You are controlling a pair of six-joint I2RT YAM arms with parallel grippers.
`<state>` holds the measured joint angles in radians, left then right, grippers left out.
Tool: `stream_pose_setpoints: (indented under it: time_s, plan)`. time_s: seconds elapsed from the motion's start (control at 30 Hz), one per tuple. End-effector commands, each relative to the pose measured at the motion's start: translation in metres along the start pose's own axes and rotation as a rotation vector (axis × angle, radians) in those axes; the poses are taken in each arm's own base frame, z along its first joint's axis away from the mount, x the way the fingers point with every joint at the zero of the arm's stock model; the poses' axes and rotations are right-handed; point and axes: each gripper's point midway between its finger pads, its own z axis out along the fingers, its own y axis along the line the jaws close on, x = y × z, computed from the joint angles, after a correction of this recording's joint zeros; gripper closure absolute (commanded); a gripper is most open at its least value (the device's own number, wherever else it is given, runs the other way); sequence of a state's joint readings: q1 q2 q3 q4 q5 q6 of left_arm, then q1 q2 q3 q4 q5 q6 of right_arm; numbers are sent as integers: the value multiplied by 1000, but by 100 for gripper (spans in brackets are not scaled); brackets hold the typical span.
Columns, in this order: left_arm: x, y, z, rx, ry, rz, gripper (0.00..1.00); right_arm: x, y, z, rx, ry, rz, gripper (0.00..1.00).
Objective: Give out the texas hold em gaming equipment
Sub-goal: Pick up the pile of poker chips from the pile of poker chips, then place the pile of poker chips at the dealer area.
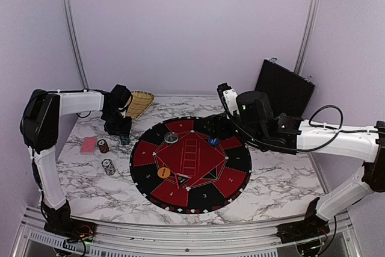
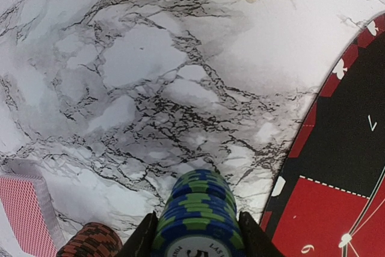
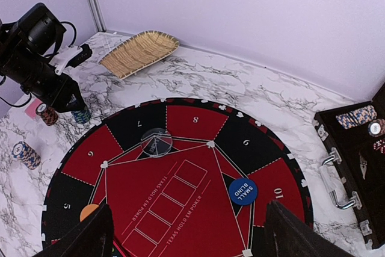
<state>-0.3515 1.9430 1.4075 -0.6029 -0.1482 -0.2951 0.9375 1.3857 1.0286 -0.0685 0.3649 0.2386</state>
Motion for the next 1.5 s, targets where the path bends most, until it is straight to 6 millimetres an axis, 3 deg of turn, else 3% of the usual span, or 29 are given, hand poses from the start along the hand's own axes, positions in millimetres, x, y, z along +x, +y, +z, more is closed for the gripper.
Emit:
stream_pose_setpoints:
  time_s: [0.0,0.67,0.87,1.47]
  plan:
    - [-8,-1,-10,-1,-14,12,63,0,-2,3,5,-2,13,16]
    - [-16,-13,-12,2,-9,39,64,3,-1,8,11,11,-3,16]
    - [-22,-25,-12,7,-8,61,64,5,-3,9,15,14,-2,16]
    - [-62,-103,4,53,-11,174,63,10,-19,4,36,19,19,16]
